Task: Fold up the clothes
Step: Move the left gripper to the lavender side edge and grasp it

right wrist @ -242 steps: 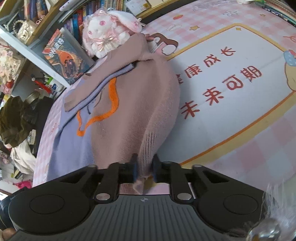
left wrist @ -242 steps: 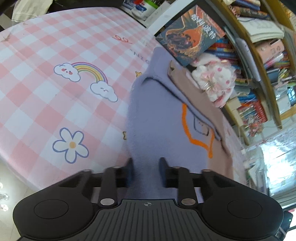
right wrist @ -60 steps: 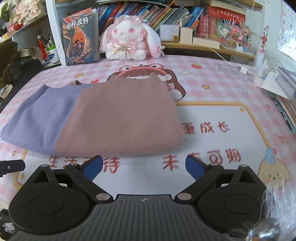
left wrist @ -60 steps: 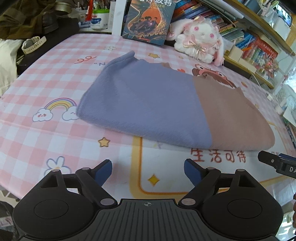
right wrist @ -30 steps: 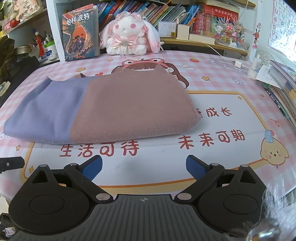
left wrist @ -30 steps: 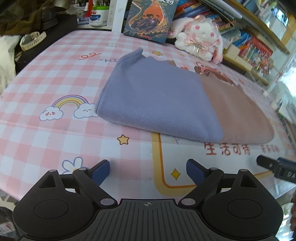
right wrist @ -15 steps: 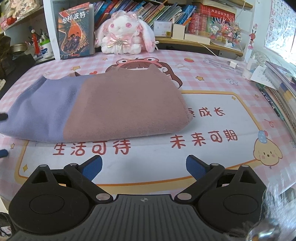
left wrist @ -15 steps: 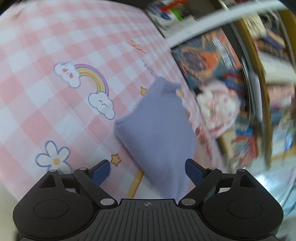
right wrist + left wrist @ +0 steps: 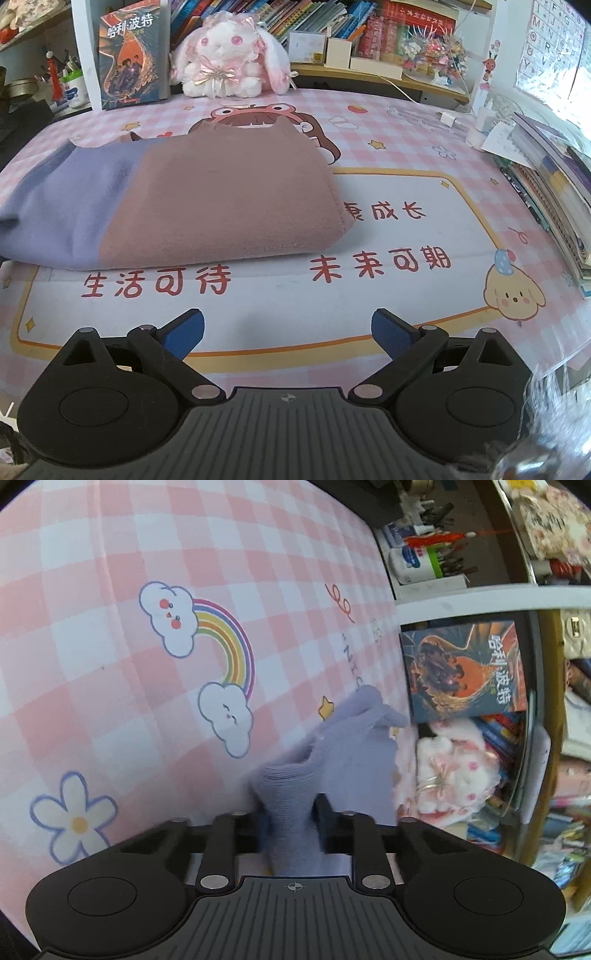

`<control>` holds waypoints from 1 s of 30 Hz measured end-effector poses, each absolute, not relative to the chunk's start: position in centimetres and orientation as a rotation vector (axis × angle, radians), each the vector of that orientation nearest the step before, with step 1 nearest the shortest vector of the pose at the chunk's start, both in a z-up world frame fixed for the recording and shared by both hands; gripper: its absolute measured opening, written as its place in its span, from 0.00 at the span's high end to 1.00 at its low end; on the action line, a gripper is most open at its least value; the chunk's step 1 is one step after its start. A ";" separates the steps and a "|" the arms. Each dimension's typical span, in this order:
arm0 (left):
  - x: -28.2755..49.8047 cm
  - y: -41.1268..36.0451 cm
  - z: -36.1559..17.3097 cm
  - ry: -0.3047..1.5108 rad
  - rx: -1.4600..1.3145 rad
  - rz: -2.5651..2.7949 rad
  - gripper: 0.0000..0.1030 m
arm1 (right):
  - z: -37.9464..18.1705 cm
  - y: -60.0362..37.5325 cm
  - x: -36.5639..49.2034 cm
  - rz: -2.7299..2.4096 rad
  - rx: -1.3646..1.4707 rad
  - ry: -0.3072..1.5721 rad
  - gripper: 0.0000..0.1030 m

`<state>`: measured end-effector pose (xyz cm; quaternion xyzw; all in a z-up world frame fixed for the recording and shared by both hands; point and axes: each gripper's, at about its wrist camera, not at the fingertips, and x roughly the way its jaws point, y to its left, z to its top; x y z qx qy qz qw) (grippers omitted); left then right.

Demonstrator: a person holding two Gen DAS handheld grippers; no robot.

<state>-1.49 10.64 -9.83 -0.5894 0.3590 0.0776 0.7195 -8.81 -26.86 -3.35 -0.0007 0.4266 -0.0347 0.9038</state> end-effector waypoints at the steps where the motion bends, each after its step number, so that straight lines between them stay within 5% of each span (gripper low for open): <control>1: -1.5 10.4 -9.4 0.789 -1.258 0.167 0.88 | -3.4 -26.8 -8.8 -0.072 0.000 0.884 0.05; 7: -0.9 6.9 -3.8 0.658 -0.807 -0.013 0.90 | -3.6 -26.4 -8.2 -0.051 -0.007 0.898 0.05; 11: -0.6 9.4 -6.7 0.737 -1.017 0.063 0.89 | -3.6 -26.4 -8.1 -0.044 -0.011 0.898 0.05; 21: -0.3 9.8 -9.9 0.717 -1.292 0.092 0.50 | -3.5 -27.8 -7.7 -0.079 0.002 0.908 0.05; 28: 0.2 9.5 -10.2 0.690 -1.326 0.147 0.57 | -3.3 -29.2 -6.9 -0.101 0.009 0.895 0.05; 30: 0.4 9.4 -10.2 0.690 -1.320 0.169 0.76 | -3.1 -29.8 -6.4 -0.105 0.019 0.879 0.05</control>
